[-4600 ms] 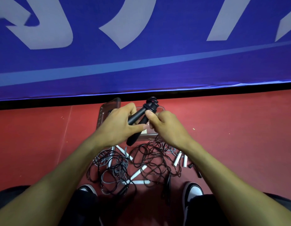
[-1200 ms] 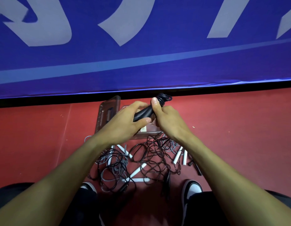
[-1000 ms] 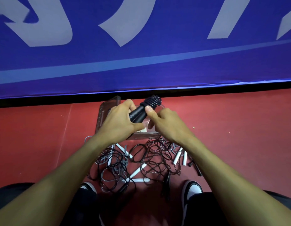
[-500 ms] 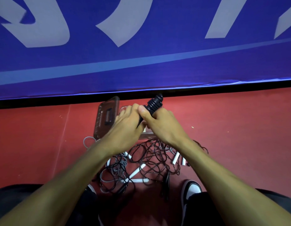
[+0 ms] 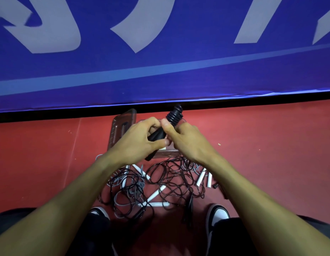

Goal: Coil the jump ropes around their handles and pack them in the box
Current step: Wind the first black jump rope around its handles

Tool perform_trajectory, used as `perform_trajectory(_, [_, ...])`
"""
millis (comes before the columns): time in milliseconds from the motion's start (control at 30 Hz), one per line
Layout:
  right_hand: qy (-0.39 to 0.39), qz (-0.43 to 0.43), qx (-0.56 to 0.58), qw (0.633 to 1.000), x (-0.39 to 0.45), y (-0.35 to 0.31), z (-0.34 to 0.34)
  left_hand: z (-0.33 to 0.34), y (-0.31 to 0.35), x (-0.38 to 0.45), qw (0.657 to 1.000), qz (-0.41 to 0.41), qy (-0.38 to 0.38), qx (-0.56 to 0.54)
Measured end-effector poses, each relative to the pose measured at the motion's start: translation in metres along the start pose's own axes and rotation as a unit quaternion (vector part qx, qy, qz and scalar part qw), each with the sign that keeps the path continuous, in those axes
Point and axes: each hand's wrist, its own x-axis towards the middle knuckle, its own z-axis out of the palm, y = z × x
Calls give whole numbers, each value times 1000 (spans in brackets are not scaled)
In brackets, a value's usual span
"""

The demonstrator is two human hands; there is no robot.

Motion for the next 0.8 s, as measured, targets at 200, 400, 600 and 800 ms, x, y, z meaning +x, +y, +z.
perform_trajectory(200, [23,-14,50,998,4,-2,0,-1,10,-1,999,14,41,-23])
perform_trajectory(400, [0,25,121,992,9,2,5,1,10,1,999,15,26,-30])
perform_trajectory(600, [0,17,77,997,5,1,3,6,3,-1,998,32,42,-19])
perform_trajectory(800, [36,3,63,997,4,-1,-1,15,12,-3,999,6,20,-36])
